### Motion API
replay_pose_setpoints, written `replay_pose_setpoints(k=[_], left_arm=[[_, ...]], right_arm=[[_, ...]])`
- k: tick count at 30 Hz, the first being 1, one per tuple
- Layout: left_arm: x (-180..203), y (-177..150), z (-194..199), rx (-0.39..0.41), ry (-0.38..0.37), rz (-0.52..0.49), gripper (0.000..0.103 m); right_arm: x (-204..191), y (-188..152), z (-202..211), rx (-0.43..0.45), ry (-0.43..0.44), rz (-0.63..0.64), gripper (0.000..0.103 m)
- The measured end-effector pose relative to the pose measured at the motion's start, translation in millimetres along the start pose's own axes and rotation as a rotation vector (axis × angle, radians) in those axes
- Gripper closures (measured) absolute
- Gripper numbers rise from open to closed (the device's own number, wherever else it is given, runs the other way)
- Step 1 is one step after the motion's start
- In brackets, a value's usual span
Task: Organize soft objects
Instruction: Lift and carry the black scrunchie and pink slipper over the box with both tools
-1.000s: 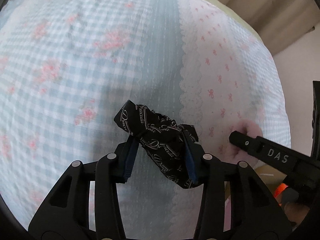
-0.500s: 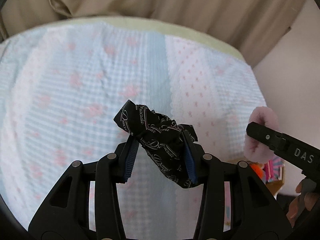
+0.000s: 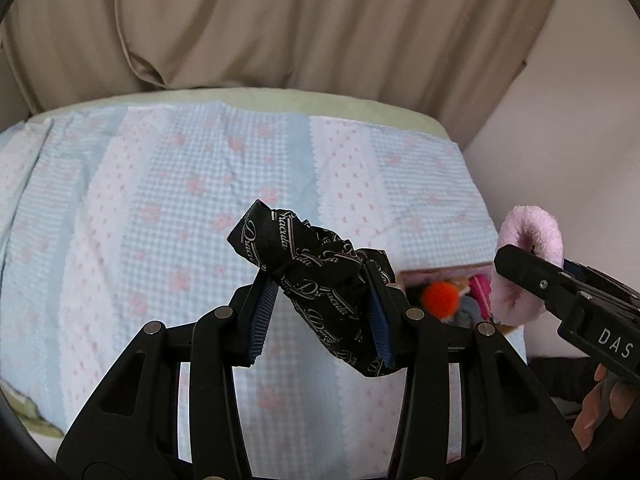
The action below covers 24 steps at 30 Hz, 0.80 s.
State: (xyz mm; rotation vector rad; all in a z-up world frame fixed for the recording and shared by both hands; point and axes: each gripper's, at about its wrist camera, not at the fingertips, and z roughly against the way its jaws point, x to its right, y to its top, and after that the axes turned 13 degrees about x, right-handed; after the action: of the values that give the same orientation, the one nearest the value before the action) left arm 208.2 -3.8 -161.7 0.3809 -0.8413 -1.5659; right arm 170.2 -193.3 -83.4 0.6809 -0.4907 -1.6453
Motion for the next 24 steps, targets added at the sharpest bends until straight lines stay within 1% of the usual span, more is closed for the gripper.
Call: replay_pose_setpoints(k=[3, 6, 11, 15, 18, 20, 24], left_arm=[[18, -4, 29, 0.018, -0.003, -0.014, 0.064], [44, -10, 50, 0.04, -0.011, -0.028, 0.064], [94, -17, 58, 0.063, -0.031, -0.038, 0.064], [141, -26, 43, 0.053, -0.056, -0.035, 0.064], [173, -35, 26, 0.03, -0.075, -0.031, 0.064], [193, -41, 12, 0.01, -0.086, -0.036, 0.064], [228, -61, -28, -0.042, -0.094, -0.057, 0.064]], right_arm=[[9, -7, 34, 0.03, 0.01, 0.019, 0.061], [26, -12, 54, 0.046, 0.005, 0.036, 0.061], [79, -18, 77, 0.042, -0.015, 0.01, 0.061], [123, -17, 81, 0.026, -0.048, -0.003, 0.061], [156, -17, 79, 0.011, -0.075, -0.013, 0.061], [178, -17, 73, -0.003, -0.093, -0.026, 0.061], [218, -21, 50, -0.044, -0.111, -0.055, 0.061]])
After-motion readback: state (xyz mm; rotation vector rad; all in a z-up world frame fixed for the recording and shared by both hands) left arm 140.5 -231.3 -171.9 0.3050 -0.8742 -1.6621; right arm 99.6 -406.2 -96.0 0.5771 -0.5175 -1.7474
